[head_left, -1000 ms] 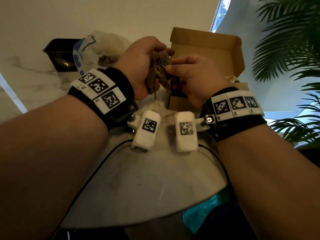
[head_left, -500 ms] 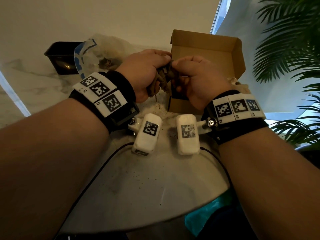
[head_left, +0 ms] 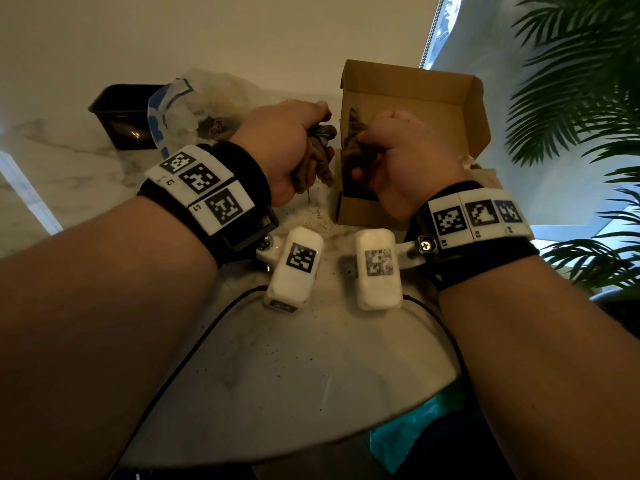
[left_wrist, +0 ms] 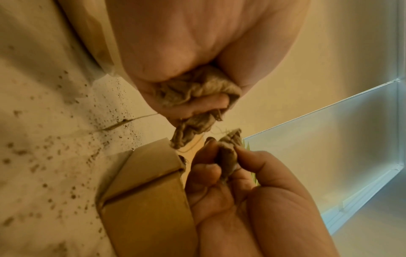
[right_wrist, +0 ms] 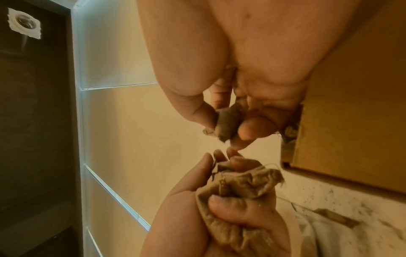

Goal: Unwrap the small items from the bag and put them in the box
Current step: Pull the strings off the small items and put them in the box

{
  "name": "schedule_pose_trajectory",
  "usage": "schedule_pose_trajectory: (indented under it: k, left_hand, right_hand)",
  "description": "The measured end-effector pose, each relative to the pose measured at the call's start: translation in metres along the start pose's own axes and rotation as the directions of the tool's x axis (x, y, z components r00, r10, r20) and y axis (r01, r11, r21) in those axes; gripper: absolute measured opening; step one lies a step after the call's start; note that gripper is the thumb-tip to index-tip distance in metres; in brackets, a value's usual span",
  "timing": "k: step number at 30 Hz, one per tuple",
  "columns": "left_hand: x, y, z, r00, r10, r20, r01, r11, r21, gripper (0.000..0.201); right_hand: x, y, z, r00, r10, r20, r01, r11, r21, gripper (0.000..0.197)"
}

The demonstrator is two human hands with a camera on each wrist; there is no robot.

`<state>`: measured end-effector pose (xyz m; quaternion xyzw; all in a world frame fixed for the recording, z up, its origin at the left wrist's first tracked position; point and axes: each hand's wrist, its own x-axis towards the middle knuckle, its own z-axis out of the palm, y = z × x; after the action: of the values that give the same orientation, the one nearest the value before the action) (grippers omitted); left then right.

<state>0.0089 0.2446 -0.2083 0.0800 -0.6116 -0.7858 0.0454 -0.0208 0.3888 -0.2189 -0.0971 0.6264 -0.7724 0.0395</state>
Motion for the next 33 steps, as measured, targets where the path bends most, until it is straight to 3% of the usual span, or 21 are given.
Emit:
schedule_pose_trajectory:
  k: [9,11,16,19,27,33]
  left_hand:
    - [0.008,0.002,-0.008,0.996,-0.003,-0.087,0.002,1.0,-0.019,0.017]
    - [0.008,0.001,-0.007,0.998,0.01,-0.066,-0.007,0.999,0.033,0.019]
    - [0.005,-0.002,-0.007,0.996,0.034,0.086,-0.051,0.978,0.203,0.033]
    - [0.003,-0.001,-0.006,0.991,0.061,0.121,-0.087,0.971,0.223,0.017]
    - [0.006,0.003,-0.007,0.997,0.069,0.017,-0.071,0.991,0.111,0.01]
    - [0.014,0.008,-0.013,0.999,0.027,-0.032,-0.026,1.0,0.013,0.025]
  right_hand:
    - [0.002,-0.001,-0.001,0.997,0.038,-0.063,-0.029,0.99,0.138,0.025]
    - [0.003,0.0,-0.001,0.997,0.057,-0.051,-0.05,0.99,0.131,0.031]
    - [0.001,0.001,-0.003,1.0,-0.009,0.011,0.008,0.997,0.082,0.025]
    - [-0.001,0.001,-0.004,0.999,-0.028,0.038,0.025,0.995,0.093,0.029]
    - [-0.004,-0.001,-0.003,1.0,-0.006,-0.001,0.006,0.994,0.107,0.033]
    - [-0.002,-0.001,-0.003,1.0,0.022,-0.005,-0.021,0.996,0.091,0.039]
